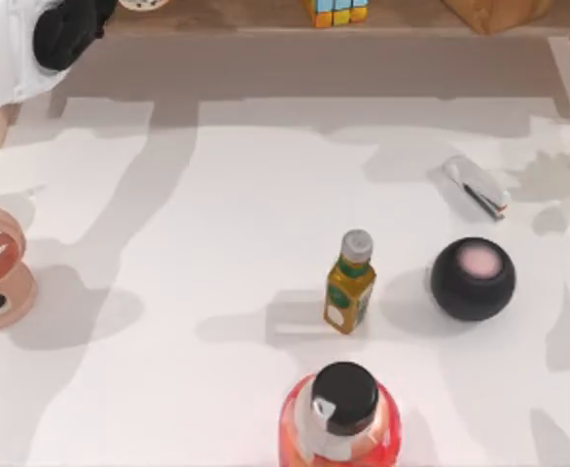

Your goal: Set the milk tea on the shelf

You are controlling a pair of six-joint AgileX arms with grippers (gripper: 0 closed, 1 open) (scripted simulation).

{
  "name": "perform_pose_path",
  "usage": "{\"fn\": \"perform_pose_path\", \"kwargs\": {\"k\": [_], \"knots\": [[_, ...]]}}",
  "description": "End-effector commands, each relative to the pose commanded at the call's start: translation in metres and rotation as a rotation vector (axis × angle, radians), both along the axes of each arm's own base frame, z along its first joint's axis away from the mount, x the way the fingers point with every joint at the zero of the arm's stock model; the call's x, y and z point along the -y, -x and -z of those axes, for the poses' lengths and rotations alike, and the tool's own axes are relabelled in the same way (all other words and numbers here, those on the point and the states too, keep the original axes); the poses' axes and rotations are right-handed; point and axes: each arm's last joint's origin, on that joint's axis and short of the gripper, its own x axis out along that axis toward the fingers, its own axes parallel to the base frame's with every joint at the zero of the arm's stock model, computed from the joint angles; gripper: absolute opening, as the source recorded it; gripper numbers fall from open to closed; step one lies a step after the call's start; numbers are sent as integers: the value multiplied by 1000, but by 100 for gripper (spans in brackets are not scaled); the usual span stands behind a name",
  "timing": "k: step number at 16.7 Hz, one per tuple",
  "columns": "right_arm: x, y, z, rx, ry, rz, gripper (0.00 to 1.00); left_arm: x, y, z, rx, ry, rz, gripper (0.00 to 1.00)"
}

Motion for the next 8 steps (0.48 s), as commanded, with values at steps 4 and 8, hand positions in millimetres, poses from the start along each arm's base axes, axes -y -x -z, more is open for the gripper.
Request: {"fn": "perform_pose_path", "kwargs": {"k": [4,8], "knots": [[0,0,0,0,0,0,100,-1,-5,-9,-20,-22,-4,0],[0,0,0,0,0,0,100,1,-3,-10,-16,-21,1,0]]}}
